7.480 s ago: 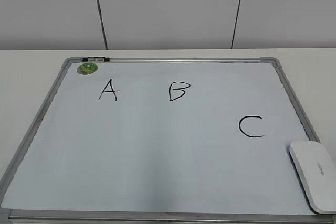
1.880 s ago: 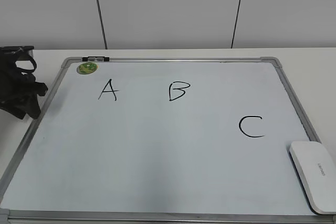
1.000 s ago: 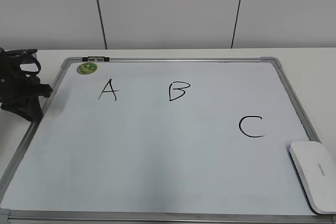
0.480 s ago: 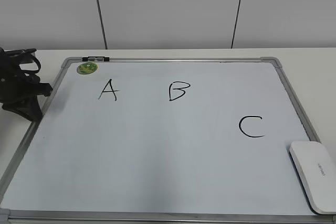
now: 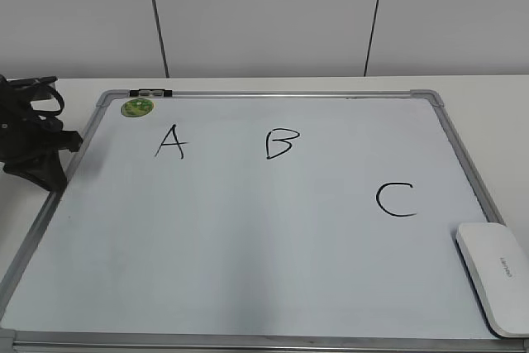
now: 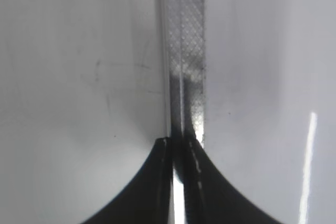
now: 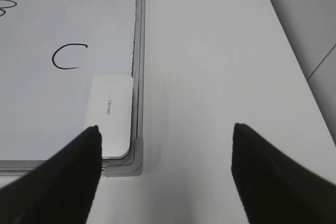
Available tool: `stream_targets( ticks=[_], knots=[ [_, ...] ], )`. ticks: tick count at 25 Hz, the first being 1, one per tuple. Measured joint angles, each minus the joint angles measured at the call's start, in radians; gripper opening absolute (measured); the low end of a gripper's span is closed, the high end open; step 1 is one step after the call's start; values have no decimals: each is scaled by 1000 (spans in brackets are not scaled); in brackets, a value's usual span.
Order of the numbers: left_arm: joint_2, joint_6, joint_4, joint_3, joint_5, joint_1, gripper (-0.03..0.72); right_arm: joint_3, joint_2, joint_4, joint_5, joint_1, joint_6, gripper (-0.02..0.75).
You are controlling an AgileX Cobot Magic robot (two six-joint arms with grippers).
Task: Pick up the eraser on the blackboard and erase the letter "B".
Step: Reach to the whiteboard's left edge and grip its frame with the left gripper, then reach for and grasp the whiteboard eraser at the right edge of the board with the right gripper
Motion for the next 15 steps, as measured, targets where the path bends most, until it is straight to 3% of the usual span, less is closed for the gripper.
stream_targets(
  ticks=[15],
  knots=[
    [0,0,-5,0,2,0,11,-71,595,49,-79,0,-3,591]
  ],
)
